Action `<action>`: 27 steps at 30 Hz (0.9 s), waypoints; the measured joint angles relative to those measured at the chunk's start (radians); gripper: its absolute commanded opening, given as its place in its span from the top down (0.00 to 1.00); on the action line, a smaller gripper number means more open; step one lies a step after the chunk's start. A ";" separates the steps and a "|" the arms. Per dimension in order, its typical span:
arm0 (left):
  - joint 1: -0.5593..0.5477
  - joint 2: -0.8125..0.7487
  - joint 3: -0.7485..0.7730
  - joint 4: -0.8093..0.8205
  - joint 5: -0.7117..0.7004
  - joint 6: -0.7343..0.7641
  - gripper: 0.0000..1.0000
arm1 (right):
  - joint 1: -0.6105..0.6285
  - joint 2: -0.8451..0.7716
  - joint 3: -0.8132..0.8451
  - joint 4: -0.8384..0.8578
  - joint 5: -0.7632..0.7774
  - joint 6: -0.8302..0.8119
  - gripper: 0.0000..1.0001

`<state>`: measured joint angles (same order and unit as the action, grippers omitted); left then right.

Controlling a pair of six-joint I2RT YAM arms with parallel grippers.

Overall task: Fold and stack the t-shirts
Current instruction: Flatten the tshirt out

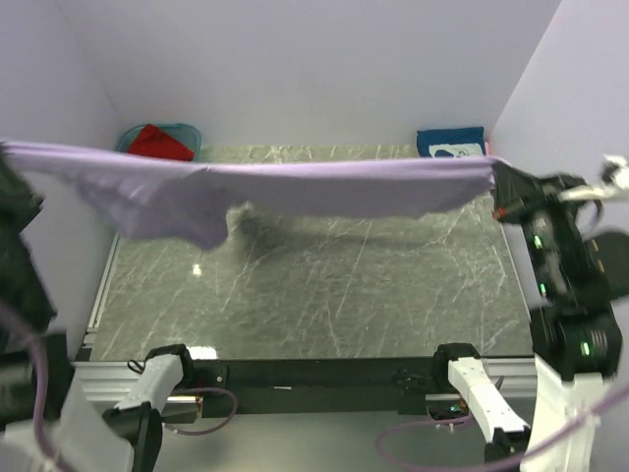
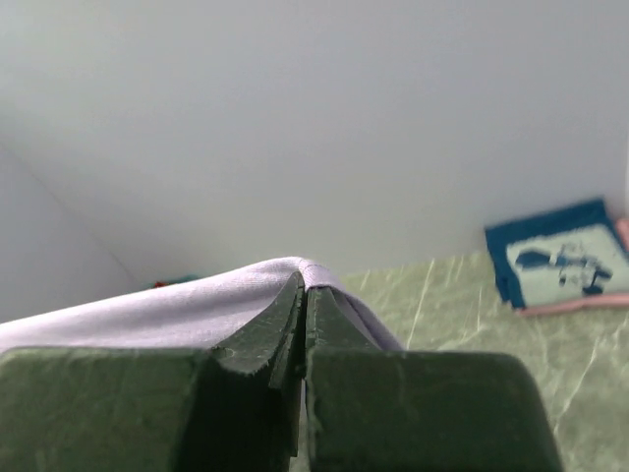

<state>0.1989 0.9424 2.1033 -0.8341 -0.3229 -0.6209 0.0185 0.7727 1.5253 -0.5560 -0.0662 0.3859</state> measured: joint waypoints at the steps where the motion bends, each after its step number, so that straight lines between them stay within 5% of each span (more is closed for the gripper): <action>1: -0.015 -0.023 0.021 0.011 -0.023 0.013 0.99 | 0.000 -0.040 0.000 -0.005 0.002 -0.009 1.00; 12: -0.156 -0.023 0.066 0.107 -0.099 0.179 0.99 | -0.002 -0.153 -0.065 -0.012 0.020 -0.032 1.00; 20: -0.158 0.164 -0.452 0.334 0.077 0.188 0.99 | -0.005 -0.035 -0.366 0.124 0.045 -0.016 1.00; 27: -0.159 0.612 -0.734 0.443 0.196 0.148 0.99 | -0.006 0.309 -0.688 0.377 0.095 -0.004 1.00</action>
<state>0.0395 1.5539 1.3689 -0.3908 -0.1265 -0.4732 0.0124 1.0813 0.8375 -0.1795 0.0292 0.3820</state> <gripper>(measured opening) 0.026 0.017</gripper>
